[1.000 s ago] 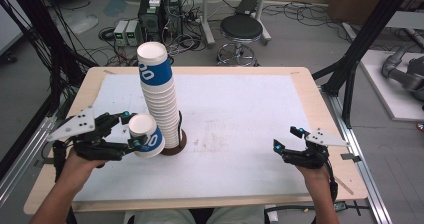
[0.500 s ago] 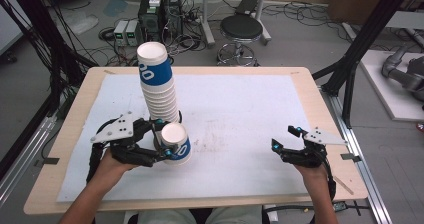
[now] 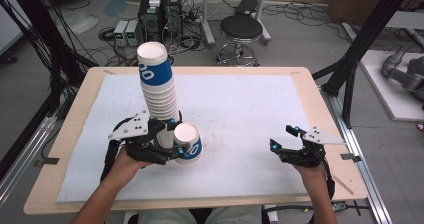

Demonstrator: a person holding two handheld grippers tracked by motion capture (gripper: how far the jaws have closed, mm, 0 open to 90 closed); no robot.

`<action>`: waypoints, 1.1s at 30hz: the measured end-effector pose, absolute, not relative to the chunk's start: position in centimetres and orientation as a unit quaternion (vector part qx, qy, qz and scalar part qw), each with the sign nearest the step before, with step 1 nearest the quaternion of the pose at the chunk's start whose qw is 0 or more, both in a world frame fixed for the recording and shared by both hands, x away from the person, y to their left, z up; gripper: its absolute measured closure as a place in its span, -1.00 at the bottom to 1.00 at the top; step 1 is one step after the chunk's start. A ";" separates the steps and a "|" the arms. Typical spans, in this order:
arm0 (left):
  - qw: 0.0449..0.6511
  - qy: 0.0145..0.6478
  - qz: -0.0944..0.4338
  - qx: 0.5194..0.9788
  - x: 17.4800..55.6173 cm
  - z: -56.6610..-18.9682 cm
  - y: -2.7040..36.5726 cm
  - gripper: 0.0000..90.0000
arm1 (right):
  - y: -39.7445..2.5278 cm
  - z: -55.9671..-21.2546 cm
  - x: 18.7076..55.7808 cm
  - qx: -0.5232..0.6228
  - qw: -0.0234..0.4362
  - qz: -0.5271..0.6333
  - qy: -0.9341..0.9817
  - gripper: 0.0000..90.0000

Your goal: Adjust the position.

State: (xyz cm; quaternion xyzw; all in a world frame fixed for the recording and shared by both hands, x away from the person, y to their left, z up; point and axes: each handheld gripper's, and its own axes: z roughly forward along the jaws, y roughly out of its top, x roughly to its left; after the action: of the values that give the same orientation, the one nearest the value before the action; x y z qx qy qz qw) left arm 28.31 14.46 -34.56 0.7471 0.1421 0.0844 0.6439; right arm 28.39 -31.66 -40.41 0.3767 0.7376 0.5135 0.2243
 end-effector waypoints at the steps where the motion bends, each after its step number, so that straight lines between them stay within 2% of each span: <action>1: 0.644 0.141 0.083 0.747 28.4 -34.6 14.4 -0.33 | -31.7 -40.4 28.3 0.373 0.225 0.514 0.739 -0.60; 10: 0.643 0.135 0.073 0.751 28.9 -35.0 13.8 -0.33 | -30.9 -40.1 27.9 0.342 0.207 0.532 0.747 -0.60; 28: 0.648 0.121 0.053 0.750 29.4 -36.6 11.7 -0.33 | -25.4 -39.2 27.6 0.227 0.107 0.569 0.783 -0.61; 33: 0.653 0.111 0.043 0.748 29.6 -36.8 10.8 -0.33 | -24.0 -39.3 27.7 0.203 0.094 0.569 0.791 -0.61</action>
State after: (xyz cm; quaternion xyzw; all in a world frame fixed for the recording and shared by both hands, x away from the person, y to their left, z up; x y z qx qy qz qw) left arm 29.56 10.83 -36.79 0.7483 0.1106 0.0433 0.6527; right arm 27.66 -24.04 -39.28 0.2032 0.7915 0.5687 0.0938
